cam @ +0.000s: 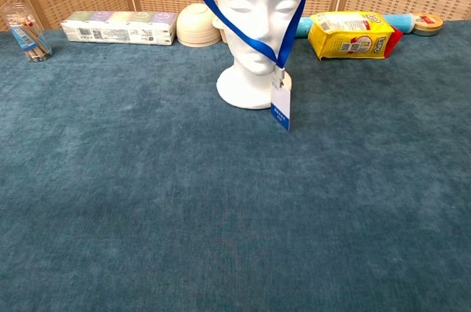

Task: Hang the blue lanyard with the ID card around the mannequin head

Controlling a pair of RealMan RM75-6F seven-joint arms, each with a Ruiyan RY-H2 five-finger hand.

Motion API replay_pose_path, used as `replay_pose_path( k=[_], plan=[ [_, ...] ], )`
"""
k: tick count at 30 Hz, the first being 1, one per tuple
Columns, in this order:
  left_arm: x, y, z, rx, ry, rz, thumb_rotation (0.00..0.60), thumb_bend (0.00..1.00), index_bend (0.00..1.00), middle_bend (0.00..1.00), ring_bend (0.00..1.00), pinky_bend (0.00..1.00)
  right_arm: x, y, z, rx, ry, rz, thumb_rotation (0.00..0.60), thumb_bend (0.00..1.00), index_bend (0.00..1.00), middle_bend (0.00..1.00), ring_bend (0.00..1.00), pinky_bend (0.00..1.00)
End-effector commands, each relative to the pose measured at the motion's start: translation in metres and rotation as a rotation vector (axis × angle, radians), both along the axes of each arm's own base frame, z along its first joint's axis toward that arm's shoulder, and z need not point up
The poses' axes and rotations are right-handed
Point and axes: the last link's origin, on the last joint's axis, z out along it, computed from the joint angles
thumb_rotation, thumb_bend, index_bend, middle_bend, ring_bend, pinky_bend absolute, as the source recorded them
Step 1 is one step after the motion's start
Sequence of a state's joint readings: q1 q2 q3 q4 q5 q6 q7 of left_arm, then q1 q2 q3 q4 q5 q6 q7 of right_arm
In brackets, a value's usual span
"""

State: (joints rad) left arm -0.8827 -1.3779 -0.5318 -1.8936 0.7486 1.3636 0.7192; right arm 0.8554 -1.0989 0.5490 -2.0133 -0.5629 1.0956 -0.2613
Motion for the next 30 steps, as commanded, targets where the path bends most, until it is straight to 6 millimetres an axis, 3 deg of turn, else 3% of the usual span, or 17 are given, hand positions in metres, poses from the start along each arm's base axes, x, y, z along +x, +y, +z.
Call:
replay_pose_path(
  k=[1, 13, 30],
  plan=[
    [0.000, 0.011, -0.001, -0.002, 0.008, 0.016, 0.490, 0.48, 0.71, 1.00, 1.00, 1.00, -0.002, -0.010, 0.003, -0.012, 0.012, -0.013, 0.600, 0.53, 0.67, 1.00, 1.00, 1.00],
    [0.000, 0.035, -0.009, -0.022, -0.005, 0.067, 0.488, 0.48, 0.71, 1.00, 1.00, 1.00, -0.005, -0.035, 0.010, -0.023, 0.034, -0.048, 0.600, 0.53, 0.68, 1.00, 1.00, 1.00],
    [0.001, 0.055, -0.023, -0.030, 0.010, 0.104, 0.496, 0.48, 0.71, 1.00, 1.00, 1.00, -0.009, -0.059, 0.004, -0.017, 0.051, -0.085, 0.600, 0.53, 0.68, 1.00, 1.00, 1.00]
  ],
)
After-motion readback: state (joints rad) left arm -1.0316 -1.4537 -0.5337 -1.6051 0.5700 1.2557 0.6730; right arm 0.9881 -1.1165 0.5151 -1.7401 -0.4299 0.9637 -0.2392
